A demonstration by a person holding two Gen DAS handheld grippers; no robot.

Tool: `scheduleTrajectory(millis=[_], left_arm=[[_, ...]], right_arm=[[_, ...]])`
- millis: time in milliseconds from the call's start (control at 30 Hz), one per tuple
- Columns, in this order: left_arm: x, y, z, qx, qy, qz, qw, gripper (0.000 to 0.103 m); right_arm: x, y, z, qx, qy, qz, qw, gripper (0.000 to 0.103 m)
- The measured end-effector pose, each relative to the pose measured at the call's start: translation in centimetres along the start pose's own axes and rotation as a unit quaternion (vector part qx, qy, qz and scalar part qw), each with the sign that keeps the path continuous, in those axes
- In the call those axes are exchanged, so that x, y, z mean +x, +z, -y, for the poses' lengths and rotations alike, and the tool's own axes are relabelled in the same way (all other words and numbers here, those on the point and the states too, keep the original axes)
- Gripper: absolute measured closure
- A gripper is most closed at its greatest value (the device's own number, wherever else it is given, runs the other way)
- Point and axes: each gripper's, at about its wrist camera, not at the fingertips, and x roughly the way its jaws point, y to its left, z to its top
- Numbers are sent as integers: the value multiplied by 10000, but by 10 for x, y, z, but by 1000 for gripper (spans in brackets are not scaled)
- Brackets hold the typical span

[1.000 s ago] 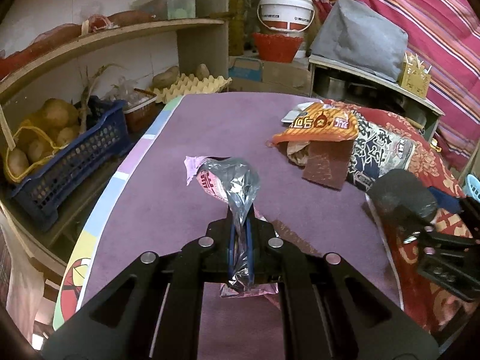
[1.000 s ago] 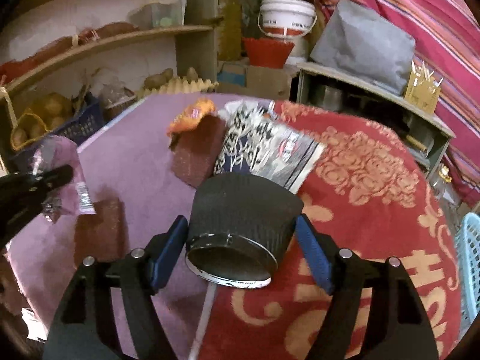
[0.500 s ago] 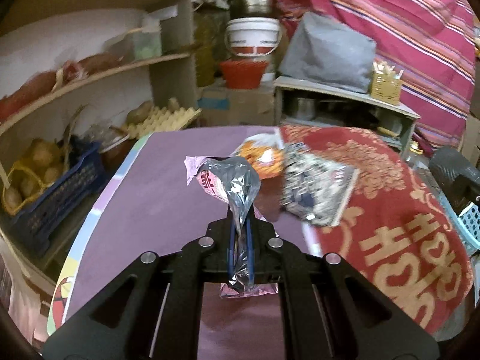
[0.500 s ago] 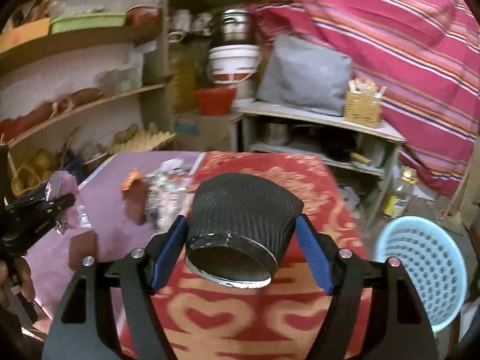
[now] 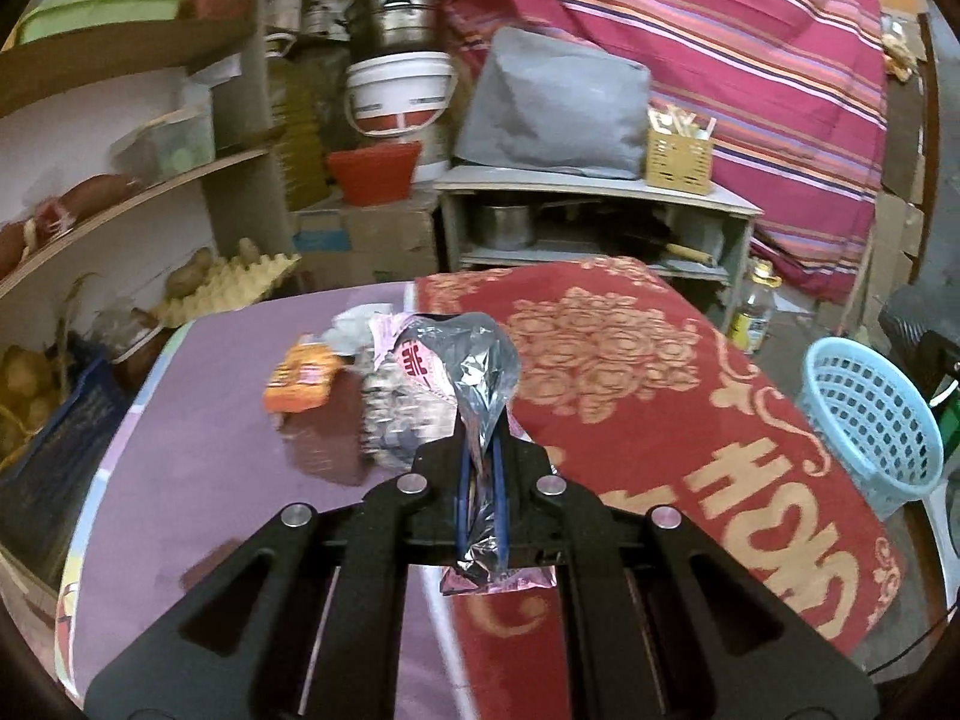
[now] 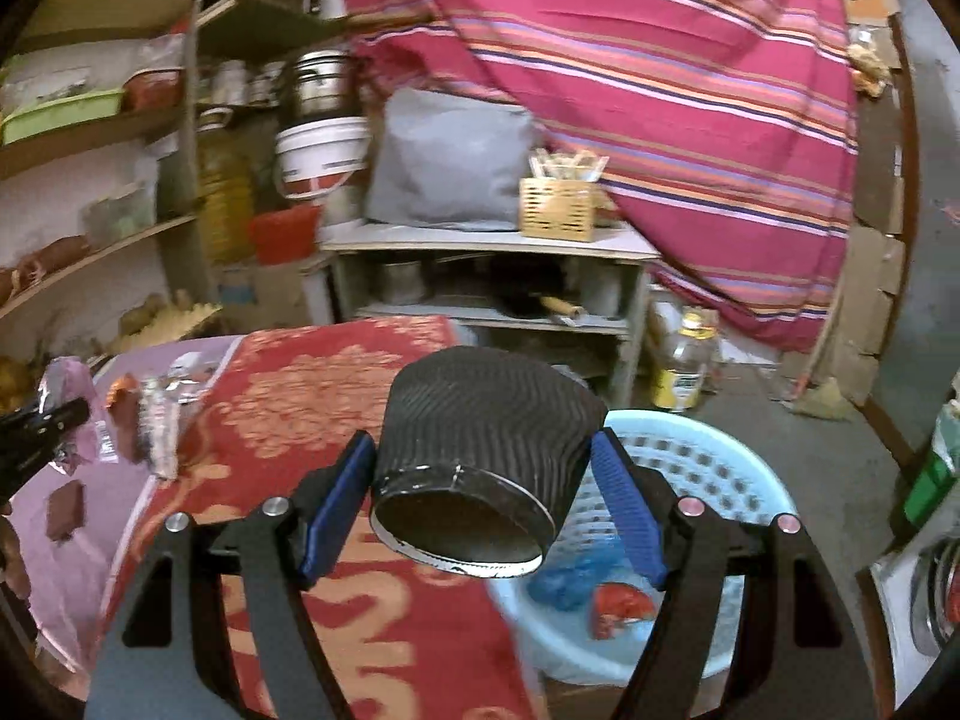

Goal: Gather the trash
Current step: 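Carry the foil wrapper and black cup over the light-blue basket with both tools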

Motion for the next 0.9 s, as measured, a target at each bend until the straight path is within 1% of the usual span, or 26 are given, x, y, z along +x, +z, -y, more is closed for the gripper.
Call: scheduleTrajectory(millis=[233,433,533,733,900], left_arm=[[9,10,52,151,-394,-3,9991,98],[23,19,114,318,-832,-33,9960,99],[30,20,143,410,-1009,-57,9940,98],[49,17,208,533,-1501,-237,9870,98],[62,12,258,743,-1748,-323,9813,98]], right_arm=[[3,-7,48,285,-298,-66,9991,30],[8,-9,78,422,-516,-70,9977,30],[13,-12,94,535,-555,-130,9969,30],[18,-20,119,543,-782,-258,9951,30],[23,-32,138,539,-847,-416,9941,30]])
